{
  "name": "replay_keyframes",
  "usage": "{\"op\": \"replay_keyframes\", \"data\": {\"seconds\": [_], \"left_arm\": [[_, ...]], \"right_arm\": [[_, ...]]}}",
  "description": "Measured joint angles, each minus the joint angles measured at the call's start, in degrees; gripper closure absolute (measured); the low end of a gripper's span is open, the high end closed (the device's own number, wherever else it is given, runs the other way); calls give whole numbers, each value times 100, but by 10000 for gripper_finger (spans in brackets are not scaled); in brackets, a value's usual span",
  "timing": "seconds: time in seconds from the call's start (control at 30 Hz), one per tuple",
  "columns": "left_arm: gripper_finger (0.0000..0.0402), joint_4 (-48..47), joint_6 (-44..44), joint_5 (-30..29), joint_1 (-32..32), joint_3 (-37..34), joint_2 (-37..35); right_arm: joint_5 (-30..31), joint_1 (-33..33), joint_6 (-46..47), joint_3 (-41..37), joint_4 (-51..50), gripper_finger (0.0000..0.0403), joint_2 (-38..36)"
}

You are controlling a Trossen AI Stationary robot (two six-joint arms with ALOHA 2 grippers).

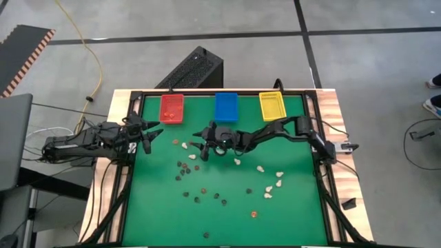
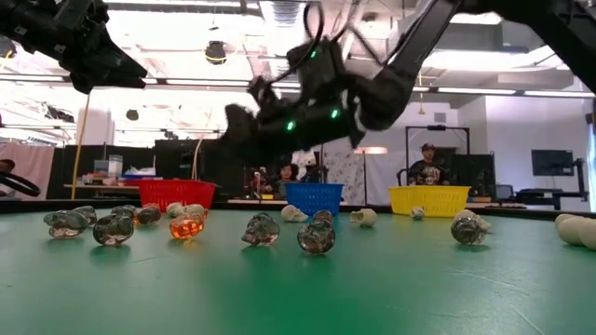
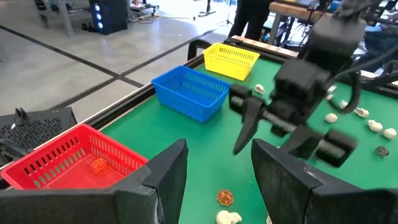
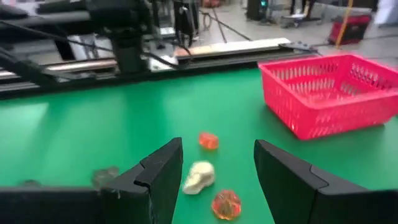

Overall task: Sort Halloween decoration
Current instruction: Put the orange pumpkin toy into the red bin

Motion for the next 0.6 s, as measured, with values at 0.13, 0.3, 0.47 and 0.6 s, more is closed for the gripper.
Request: {"op": "replay_keyframes", "data": {"seconds": [0.13, 0.3, 0.47, 0.6], "left_arm": [[233, -7, -24, -2, 1, 1, 7], [233, -14, -44, -7, 2, 2, 78], [233, -22, -44, -9, 2, 2, 114], [233, -20, -49, -11, 2, 2, 114]], "right_arm": [[303, -4, -37, 351, -330, 172, 384], [272, -77, -41, 462, -291, 172, 274], [270, -109, -34, 732, -302, 172, 481], [211, -91, -34, 1181, -888, 172, 894]]}}
